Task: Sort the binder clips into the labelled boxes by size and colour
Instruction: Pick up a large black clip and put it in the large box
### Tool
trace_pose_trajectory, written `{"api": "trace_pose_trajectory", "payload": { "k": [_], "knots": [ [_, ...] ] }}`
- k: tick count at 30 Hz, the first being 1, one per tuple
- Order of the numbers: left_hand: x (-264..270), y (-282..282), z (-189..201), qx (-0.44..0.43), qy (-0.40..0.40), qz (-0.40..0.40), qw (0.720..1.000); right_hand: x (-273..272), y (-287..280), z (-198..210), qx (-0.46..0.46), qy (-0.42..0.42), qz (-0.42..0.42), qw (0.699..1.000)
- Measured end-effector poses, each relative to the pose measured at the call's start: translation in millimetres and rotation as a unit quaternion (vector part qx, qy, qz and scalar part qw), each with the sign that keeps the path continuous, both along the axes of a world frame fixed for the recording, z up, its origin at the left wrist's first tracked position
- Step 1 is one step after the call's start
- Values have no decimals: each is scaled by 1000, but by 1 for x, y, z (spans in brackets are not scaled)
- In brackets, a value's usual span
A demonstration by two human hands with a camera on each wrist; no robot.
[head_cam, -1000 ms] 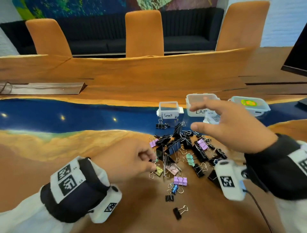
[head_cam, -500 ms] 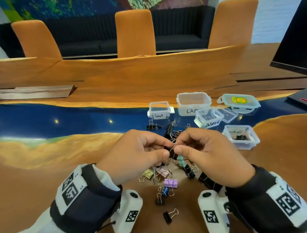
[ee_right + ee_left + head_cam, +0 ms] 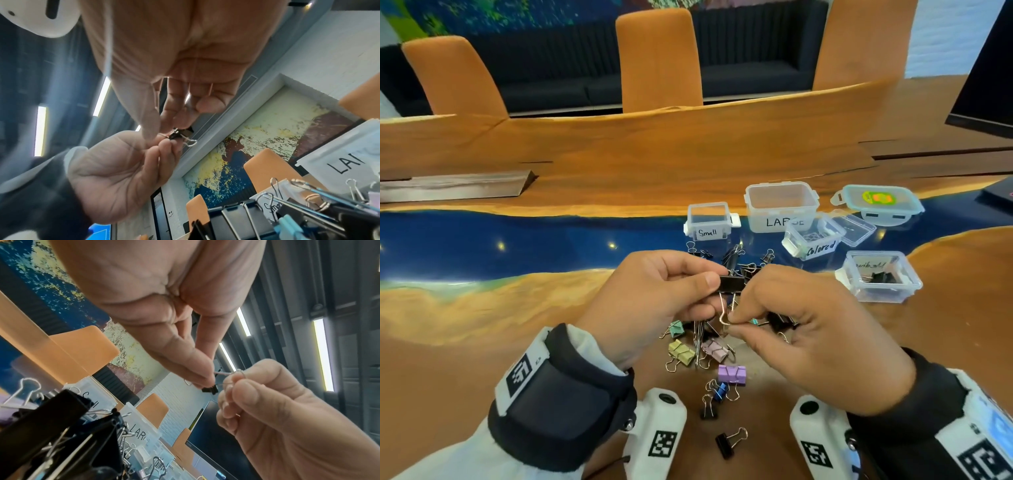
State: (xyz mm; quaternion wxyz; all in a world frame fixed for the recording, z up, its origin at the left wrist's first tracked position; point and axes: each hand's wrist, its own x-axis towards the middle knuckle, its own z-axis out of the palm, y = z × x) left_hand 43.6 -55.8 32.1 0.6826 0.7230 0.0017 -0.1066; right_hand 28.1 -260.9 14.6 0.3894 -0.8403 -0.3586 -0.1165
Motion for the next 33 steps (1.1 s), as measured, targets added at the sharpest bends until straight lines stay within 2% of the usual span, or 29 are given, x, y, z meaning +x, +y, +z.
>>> {"api": "trace_pose_trajectory", "payload": {
  "k": [4,9,16,19,23,28,31,33],
  "knots": [
    [-3,-1,1,-9,-19,-10,1000,0,-6,-1,53,53,-57,996],
    [-7,-1,0,-19,-21,-61,998,2,-4,-4,22,102,-67,992],
    [-8,5,-2,71,-44,-105,991,4,-4,-5,10,131,-71,989],
    [-8,6,-3,116,-80,-89,986,4,-3,-5,9,143,-64,988],
    [-9,5,-4,135,-121,-59,982,6,-3,-5,-17,140,-56,988],
    [-10,5,-6,117,-128,-6,985,0,-4,6,-4,174,-44,984],
    [-11,9,-2,84,-109,4,990,3,-21,19,-6,171,-89,981],
    [-12,13,1,61,-99,12,993,11,-40,27,-42,147,-131,980]
  ]
}}
